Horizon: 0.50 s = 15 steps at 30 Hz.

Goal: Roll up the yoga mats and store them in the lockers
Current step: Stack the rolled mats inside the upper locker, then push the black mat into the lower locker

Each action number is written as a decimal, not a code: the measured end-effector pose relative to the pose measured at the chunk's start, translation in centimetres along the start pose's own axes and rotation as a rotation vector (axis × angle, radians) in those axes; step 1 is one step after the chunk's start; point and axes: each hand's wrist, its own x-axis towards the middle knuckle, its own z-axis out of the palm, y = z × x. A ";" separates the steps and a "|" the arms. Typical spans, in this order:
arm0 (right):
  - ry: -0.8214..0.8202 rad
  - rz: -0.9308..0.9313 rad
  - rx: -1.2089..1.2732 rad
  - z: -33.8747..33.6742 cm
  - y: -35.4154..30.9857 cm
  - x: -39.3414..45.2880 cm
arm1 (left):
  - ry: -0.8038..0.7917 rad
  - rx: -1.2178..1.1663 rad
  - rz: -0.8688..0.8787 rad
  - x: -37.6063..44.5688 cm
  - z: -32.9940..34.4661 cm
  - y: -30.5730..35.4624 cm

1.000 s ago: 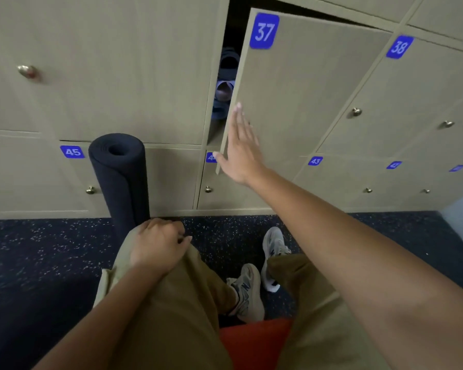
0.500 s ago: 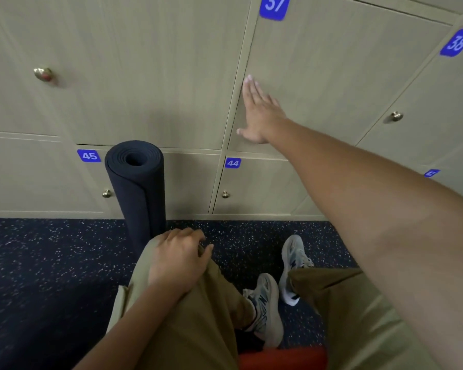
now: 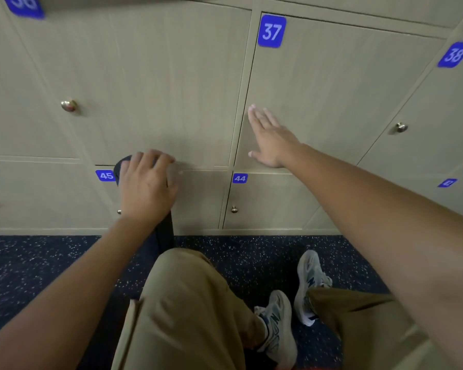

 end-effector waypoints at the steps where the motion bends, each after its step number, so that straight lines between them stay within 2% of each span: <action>1: 0.004 -0.006 -0.005 0.3 0.2 -0.6 | 0.019 0.021 0.008 1.2 -0.7 -0.3; 2: 0.005 -0.012 -0.009 0.5 0.4 -1.3 | -0.015 0.041 -0.014 2.2 -1.2 -0.6; 4: 0.002 -0.017 -0.020 1.3 1.0 -2.6 | -0.199 0.109 -0.131 3.8 -1.7 -2.0; 6: -0.015 -0.014 -0.022 2.1 1.5 -4.1 | -0.502 0.184 -0.265 4.5 -1.4 -4.1; 8: -0.027 0.000 -0.010 3.0 2.1 -5.5 | -0.746 0.105 -0.378 4.3 -1.0 -6.0; 9: -0.037 0.007 -0.005 3.4 2.3 -6.4 | -0.763 0.009 -0.425 4.0 -0.9 -6.6; 11: -0.048 0.020 0.004 4.5 3.0 -7.8 | -0.677 -0.098 -0.445 3.9 -0.4 -6.6; 15: -0.120 0.066 0.009 6.4 4.5 -10.2 | -0.655 -0.030 -0.363 3.9 0.8 -3.8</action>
